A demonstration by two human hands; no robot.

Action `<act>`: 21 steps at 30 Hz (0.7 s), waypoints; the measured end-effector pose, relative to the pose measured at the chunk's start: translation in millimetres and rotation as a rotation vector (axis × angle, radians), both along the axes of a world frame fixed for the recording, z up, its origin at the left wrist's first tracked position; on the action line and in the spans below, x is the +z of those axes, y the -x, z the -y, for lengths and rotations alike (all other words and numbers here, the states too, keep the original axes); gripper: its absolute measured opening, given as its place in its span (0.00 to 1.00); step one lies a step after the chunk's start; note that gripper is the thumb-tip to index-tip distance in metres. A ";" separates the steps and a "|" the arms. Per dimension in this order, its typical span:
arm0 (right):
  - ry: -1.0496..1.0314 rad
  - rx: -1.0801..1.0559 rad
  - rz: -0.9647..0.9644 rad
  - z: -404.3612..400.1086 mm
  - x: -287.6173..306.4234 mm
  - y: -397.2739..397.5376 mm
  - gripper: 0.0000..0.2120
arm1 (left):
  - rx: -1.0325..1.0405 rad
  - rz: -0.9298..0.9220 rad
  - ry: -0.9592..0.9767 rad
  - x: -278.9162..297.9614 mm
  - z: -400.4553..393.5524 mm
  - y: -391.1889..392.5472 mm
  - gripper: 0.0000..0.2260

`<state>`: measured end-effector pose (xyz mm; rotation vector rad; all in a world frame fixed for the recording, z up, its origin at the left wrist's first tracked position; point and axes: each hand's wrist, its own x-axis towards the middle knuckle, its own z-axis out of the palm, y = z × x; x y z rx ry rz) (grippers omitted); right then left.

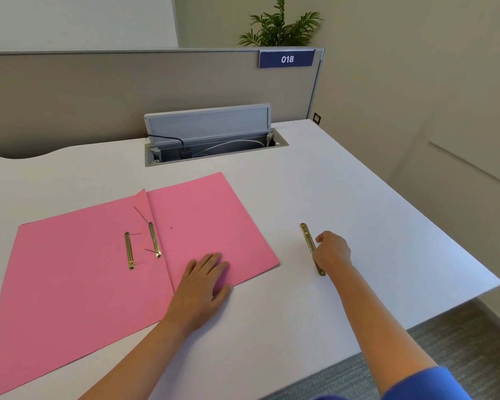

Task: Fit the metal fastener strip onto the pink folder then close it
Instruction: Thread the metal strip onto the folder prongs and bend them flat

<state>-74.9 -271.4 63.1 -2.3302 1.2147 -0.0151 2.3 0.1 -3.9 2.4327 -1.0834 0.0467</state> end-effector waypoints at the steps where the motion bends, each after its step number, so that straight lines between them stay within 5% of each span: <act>1: 0.002 0.003 -0.008 0.0 0.2 0.5 0.16 | 0.000 -0.002 -0.001 0.2 0.0 -0.1 0.22; 8: 0.014 0.021 -0.066 -6.1 2.9 3.9 0.05 | 0.008 -0.007 -0.005 0.6 0.1 0.1 0.22; 17: -0.091 0.140 0.187 -16.9 -4.0 2.6 0.15 | 0.013 -0.012 -0.002 0.0 0.3 -0.5 0.22; 21: -0.075 0.074 0.108 -8.2 1.7 10.4 0.10 | 0.014 -0.013 0.007 -0.3 -0.3 -0.2 0.22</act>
